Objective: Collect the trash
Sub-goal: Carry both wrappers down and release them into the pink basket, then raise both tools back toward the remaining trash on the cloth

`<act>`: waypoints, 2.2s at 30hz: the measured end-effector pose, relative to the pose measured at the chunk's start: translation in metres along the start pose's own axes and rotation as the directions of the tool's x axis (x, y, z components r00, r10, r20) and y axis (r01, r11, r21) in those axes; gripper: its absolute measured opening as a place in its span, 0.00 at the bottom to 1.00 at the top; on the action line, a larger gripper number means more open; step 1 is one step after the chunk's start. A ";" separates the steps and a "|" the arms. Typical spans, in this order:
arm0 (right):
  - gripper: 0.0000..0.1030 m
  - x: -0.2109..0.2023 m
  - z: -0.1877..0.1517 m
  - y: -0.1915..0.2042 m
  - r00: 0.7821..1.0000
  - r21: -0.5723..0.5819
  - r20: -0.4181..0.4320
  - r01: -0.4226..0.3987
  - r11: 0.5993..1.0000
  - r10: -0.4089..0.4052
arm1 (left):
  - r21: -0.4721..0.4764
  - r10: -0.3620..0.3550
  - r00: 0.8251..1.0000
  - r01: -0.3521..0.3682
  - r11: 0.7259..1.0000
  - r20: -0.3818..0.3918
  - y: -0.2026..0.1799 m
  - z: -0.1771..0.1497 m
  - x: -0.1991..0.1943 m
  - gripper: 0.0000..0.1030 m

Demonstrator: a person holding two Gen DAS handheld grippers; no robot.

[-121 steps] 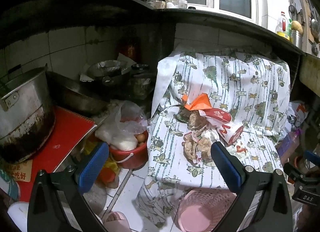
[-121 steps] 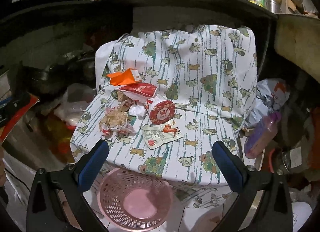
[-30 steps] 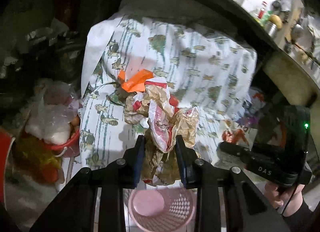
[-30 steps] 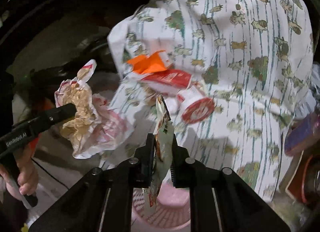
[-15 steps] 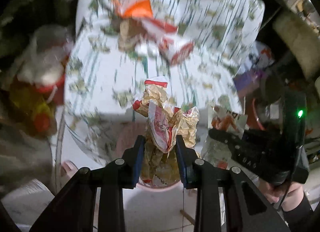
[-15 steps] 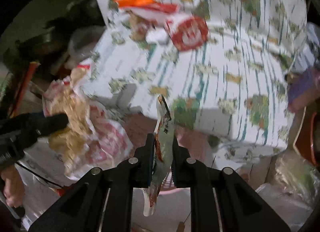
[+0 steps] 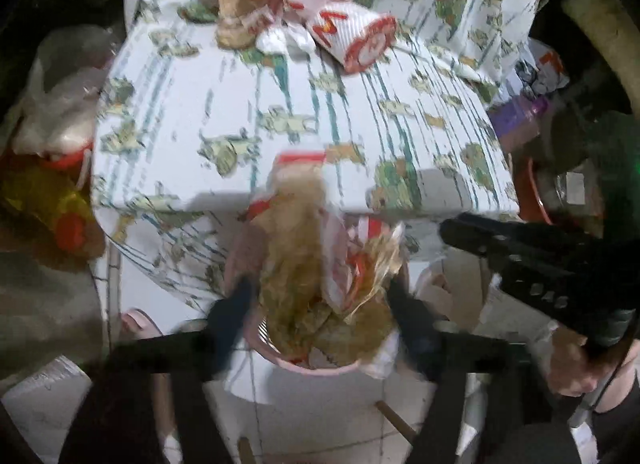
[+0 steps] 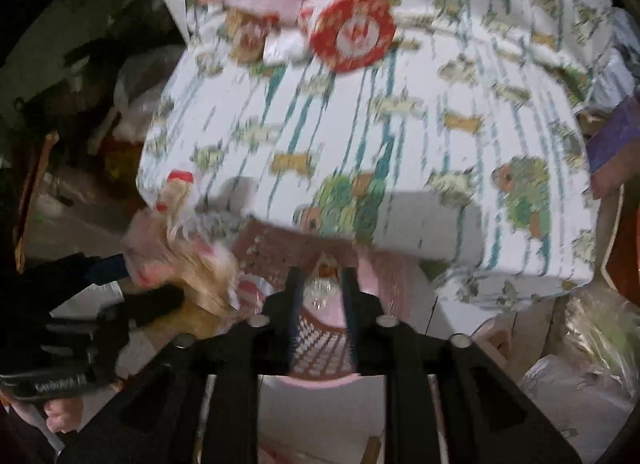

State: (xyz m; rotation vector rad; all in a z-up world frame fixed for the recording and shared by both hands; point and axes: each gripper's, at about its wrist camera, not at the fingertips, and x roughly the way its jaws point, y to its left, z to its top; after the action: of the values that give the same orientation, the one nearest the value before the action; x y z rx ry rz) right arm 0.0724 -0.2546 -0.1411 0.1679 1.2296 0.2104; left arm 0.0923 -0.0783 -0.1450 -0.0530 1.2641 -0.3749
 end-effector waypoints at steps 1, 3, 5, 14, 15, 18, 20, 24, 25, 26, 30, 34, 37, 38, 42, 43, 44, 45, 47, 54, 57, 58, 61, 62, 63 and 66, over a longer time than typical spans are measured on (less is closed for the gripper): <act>0.42 -0.006 0.002 -0.002 1.000 0.002 0.028 0.009 1.000 -0.009 | -0.004 0.019 0.999 -0.019 1.000 0.026 0.001 0.001 -0.004 0.84; 0.47 -0.018 0.006 -0.003 0.996 0.011 0.088 0.019 1.000 -0.020 | -0.014 0.035 0.998 -0.035 0.999 0.053 0.004 0.005 -0.011 0.84; 0.48 -0.028 0.010 -0.005 0.992 0.016 0.128 0.007 1.000 -0.009 | -0.036 0.051 0.995 -0.048 0.998 0.090 0.009 0.009 -0.019 0.84; 0.57 -0.065 0.018 0.009 0.952 -0.037 0.300 0.083 0.996 -0.068 | -0.039 0.194 0.909 -0.193 0.980 0.368 0.010 0.015 -0.075 0.85; 0.56 -0.068 0.019 0.012 0.948 -0.056 0.311 0.093 0.994 -0.072 | -0.037 0.215 0.896 -0.217 0.975 0.388 0.010 0.014 -0.079 0.88; 0.53 -0.073 0.017 0.020 0.939 -0.096 0.335 0.116 0.988 -0.078 | -0.039 0.272 0.853 -0.285 0.958 0.445 0.008 0.011 -0.091 1.00; 0.53 -0.074 0.017 0.020 0.936 -0.093 0.341 0.123 0.988 -0.084 | -0.054 0.283 0.832 -0.293 0.954 0.477 0.009 0.008 -0.100 1.00; 0.52 -0.075 0.016 0.021 0.928 -0.085 0.356 0.147 0.985 -0.108 | -0.076 0.284 0.808 -0.287 0.955 0.517 0.011 0.005 -0.111 1.00; 0.52 -0.075 0.016 0.022 0.924 -0.081 0.363 0.162 0.983 -0.122 | -0.078 0.294 0.797 -0.299 0.951 0.528 0.011 0.004 -0.113 1.00; 0.52 -0.075 0.017 0.022 0.919 -0.074 0.368 0.180 0.981 -0.141 | -0.077 0.301 0.790 -0.310 0.948 0.534 0.009 0.003 -0.115 1.00; 0.52 -0.078 0.016 0.021 0.912 -0.066 0.379 0.199 0.978 -0.160 | -0.081 0.326 0.770 -0.339 0.937 0.548 0.006 0.001 -0.120 1.00; 0.52 -0.079 0.016 0.021 0.921 -0.072 0.367 0.165 0.984 -0.128 | -0.088 0.319 0.773 -0.327 0.941 0.549 0.007 -0.001 -0.125 1.00; 0.52 -0.082 0.016 0.021 0.919 -0.080 0.375 0.166 0.983 -0.125 | -0.098 0.292 0.776 -0.288 0.953 0.558 0.011 -0.002 -0.132 1.00; 0.52 -0.083 0.015 0.021 0.918 -0.081 0.376 0.164 0.983 -0.122 | -0.104 0.293 0.775 -0.285 0.953 0.560 0.011 -0.001 -0.133 1.00; 0.47 -0.084 0.015 0.017 0.925 -0.053 0.367 0.128 0.990 -0.100 | -0.099 0.289 0.783 -0.283 0.954 0.551 0.013 0.000 -0.135 0.93; 0.44 -0.084 0.015 0.016 0.925 -0.048 0.366 0.130 0.990 -0.104 | -0.096 0.287 0.790 -0.280 0.955 0.542 0.014 0.000 -0.134 0.91; 0.43 -0.083 0.015 0.016 0.925 -0.046 0.365 0.133 0.990 -0.107 | -0.096 0.283 0.798 -0.275 0.957 0.531 0.015 0.001 -0.133 0.89; 0.43 -0.084 0.015 0.015 0.925 -0.046 0.364 0.133 0.990 -0.108 | -0.106 0.289 0.804 -0.275 0.955 0.519 0.016 0.002 -0.132 0.88; 0.41 -0.085 0.015 0.014 0.924 -0.041 0.367 0.130 0.991 -0.106 | -0.108 0.276 0.818 -0.257 0.960 0.504 0.018 0.002 -0.129 0.87; 0.41 -0.087 0.013 0.016 0.919 -0.056 0.379 0.143 0.988 -0.112 | -0.142 0.299 0.835 -0.263 0.954 0.463 0.022 0.004 -0.121 0.83; 0.42 -0.088 0.013 0.014 0.915 -0.039 0.383 0.155 0.987 -0.128 | -0.138 0.266 0.852 -0.228 0.964 0.450 0.027 0.007 -0.120 0.83; 0.43 -0.089 0.014 0.012 0.915 -0.031 0.382 0.151 0.988 -0.128 | -0.136 0.263 0.853 -0.226 0.965 0.451 0.027 0.008 -0.120 0.83; 0.46 -0.093 0.018 0.006 0.913 -0.006 0.390 0.134 0.991 -0.121 | -0.148 0.292 0.841 -0.252 0.956 0.455 0.027 0.012 -0.121 0.83; 0.47 -0.095 0.020 0.004 0.910 0.000 0.396 0.136 0.991 -0.125 | -0.160 0.305 0.838 -0.261 0.952 0.453 0.028 0.015 -0.121 0.83; 0.47 -0.097 0.024 0.003 0.906 0.003 0.401 0.146 0.989 -0.135 | -0.163 0.309 0.840 -0.263 0.951 0.446 0.029 0.020 -0.120 0.83; 0.50 -0.109 0.044 0.005 0.901 -0.010 0.412 0.156 0.988 -0.138 | -0.152 0.311 0.846 -0.272 0.950 0.433 0.031 0.043 -0.124 0.83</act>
State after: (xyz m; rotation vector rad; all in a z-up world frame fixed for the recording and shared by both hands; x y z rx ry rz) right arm 0.0789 -0.2774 -0.0258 0.0752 0.8122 0.0628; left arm 0.1092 -0.0190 -0.0257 -0.0173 0.8037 -0.0345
